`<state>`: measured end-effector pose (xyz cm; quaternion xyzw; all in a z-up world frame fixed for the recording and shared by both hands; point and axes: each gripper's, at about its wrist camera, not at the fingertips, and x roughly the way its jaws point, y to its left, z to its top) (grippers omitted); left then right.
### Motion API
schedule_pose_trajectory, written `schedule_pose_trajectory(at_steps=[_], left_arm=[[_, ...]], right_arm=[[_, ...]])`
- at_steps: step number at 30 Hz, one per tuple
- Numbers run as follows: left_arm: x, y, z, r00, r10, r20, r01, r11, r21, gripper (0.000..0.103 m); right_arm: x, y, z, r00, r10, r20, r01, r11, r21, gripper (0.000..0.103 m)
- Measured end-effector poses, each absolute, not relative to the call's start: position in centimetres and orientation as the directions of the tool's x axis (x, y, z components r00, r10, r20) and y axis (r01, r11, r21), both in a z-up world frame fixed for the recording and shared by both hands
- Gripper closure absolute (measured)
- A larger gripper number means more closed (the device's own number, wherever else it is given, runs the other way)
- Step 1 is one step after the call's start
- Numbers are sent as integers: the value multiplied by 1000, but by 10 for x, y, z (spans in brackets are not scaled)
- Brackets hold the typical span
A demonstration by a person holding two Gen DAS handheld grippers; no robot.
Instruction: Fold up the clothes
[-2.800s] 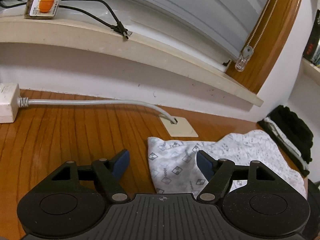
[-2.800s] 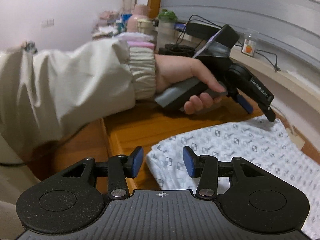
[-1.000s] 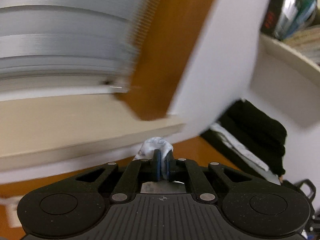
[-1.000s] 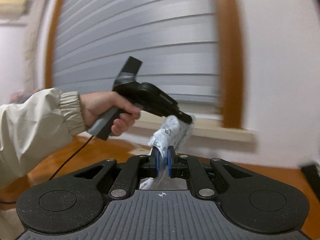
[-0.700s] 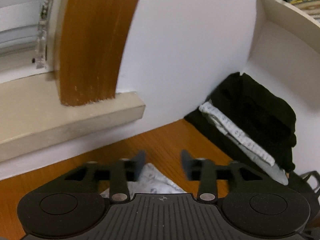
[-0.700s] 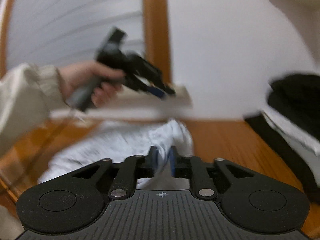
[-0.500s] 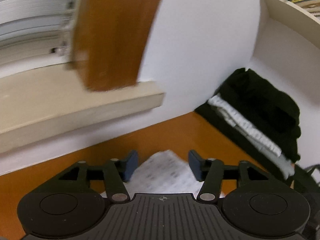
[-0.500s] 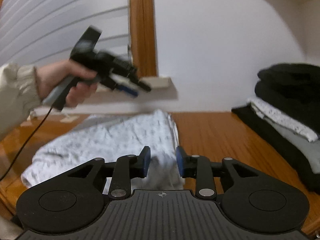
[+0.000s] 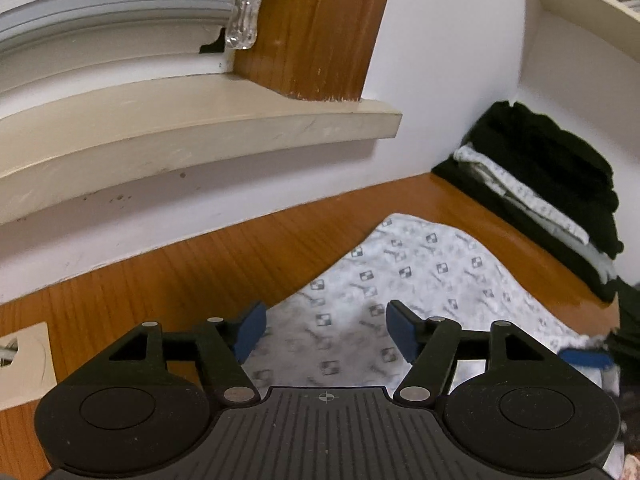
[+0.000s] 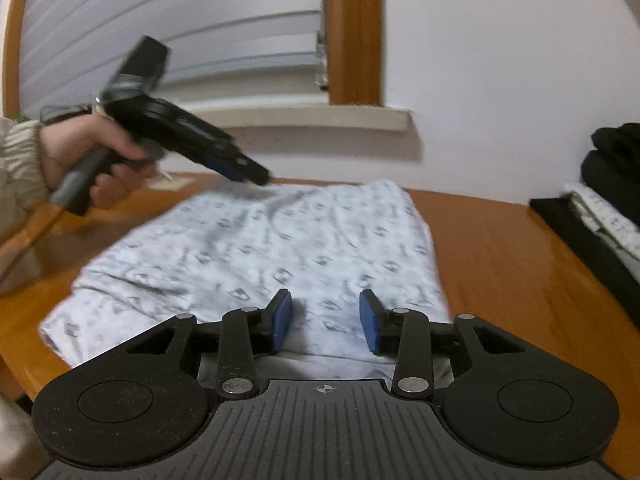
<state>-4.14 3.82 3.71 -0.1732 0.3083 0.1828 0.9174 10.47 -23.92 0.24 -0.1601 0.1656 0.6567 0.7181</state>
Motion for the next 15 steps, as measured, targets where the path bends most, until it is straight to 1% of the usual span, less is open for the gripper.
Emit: schedule_pose_trajectory(at_steps=[4, 7, 9, 10, 12, 15], left_arm=[[-54, 33, 36, 782, 210, -587, -419, 874, -246, 32], [-55, 26, 33, 810, 190, -555, -393, 878, -273, 31], [-54, 21, 28, 827, 171, -536, -372, 880, -294, 31], [-54, 18, 26, 835, 161, -526, -361, 882, -303, 31], [-51, 13, 24, 849, 140, -509, -332, 892, -308, 31], [-44, 4, 22, 861, 111, -496, -294, 905, -307, 31]], right_arm=[[128, -235, 7, 171, 864, -473, -984, 121, -134, 65], [160, -221, 14, 328, 813, -481, -941, 237, -241, 65], [181, -219, 23, 410, 779, -474, -910, 317, -266, 68], [189, -226, 30, 421, 783, -458, -907, 346, -241, 68], [204, -245, 43, 387, 809, -442, -920, 368, -132, 67], [226, -266, 46, 344, 820, -458, -920, 391, 8, 67]])
